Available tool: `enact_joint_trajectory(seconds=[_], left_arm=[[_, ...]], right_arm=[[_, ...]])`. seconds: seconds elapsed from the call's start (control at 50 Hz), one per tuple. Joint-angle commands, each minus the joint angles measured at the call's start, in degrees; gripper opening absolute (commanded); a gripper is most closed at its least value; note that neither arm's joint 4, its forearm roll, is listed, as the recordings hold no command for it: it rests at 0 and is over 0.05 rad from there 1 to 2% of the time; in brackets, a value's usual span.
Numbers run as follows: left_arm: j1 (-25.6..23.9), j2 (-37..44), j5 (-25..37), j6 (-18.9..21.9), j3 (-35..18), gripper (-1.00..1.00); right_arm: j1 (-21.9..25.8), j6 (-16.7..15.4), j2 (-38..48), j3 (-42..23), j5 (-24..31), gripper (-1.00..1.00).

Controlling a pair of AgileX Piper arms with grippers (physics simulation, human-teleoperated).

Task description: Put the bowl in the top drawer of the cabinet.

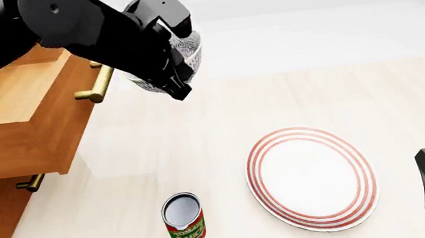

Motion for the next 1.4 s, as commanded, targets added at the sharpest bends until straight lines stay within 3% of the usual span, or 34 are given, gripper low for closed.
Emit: enact_joint_trajectory(seconds=[0.02, 0.14, 0.44, 0.58, 0.72, 0.96, 1.12, 1.32, 1.4], left_arm=[[0.6, -1.1, 6.1, 6.7, -11.0, -1.0], [0.4, 1.2, 10.3, 9.0, -19.8, -1.0], [4.0, -0.7, 11.8, 12.7, -20.4, -1.0], [6.1, -1.4, 16.1, 15.0, -26.5, -1.0], [9.8, -4.3, 17.7, 16.9, -26.4, -1.0], [16.4, -11.7, 17.1, 18.1, -20.5, -1.0], [18.9, -14.7, 15.4, 17.2, -15.6, -1.0], [21.4, -16.2, 14.9, 14.3, -13.9, -1.0], [21.8, -17.3, 12.7, 13.7, -10.1, -1.0]], right_arm=[[0.0, 0.0, 0.0, 0.0, 0.0, 1.0], [0.0, 0.0, 0.0, 0.0, 0.0, 1.0], [0.0, 0.0, 0.0, 0.0, 0.0, 1.0], [0.0, 0.0, 0.0, 0.0, 0.0, 1.0], [0.0, 0.0, 0.0, 0.0, 0.0, 1.0], [0.0, 0.0, 0.0, 0.0, 0.0, 1.0], [0.0, 0.0, 0.0, 0.0, 0.0, 1.0], [0.0, 0.0, 0.0, 0.0, 0.0, 1.0], [0.0, 0.0, 0.0, 0.0, 0.0, 1.0]])
